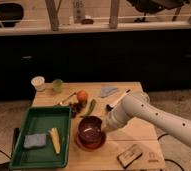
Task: Stack bowls on top of each other
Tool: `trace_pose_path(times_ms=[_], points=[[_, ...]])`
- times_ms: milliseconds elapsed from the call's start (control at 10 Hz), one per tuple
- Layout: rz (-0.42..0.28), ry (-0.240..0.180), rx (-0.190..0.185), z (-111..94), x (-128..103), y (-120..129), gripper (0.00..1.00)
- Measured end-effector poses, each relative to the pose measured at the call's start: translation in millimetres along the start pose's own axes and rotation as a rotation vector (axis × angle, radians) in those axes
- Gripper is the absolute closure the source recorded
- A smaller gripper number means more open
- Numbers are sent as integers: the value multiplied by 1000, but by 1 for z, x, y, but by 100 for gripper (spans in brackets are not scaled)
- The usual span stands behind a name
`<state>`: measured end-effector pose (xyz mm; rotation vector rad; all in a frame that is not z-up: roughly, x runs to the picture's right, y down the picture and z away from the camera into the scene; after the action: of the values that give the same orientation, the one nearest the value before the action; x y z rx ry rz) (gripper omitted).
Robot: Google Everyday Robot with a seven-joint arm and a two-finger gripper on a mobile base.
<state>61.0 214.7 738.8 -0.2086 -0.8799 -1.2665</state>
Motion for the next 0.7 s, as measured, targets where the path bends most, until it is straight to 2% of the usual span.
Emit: trace_pose_path(times_ms=[200, 300, 700], points=[[0, 1, 4, -1, 0, 1, 24], [0, 2, 8, -2, 1, 2, 20], [1, 0, 21, -4, 3, 6, 20]])
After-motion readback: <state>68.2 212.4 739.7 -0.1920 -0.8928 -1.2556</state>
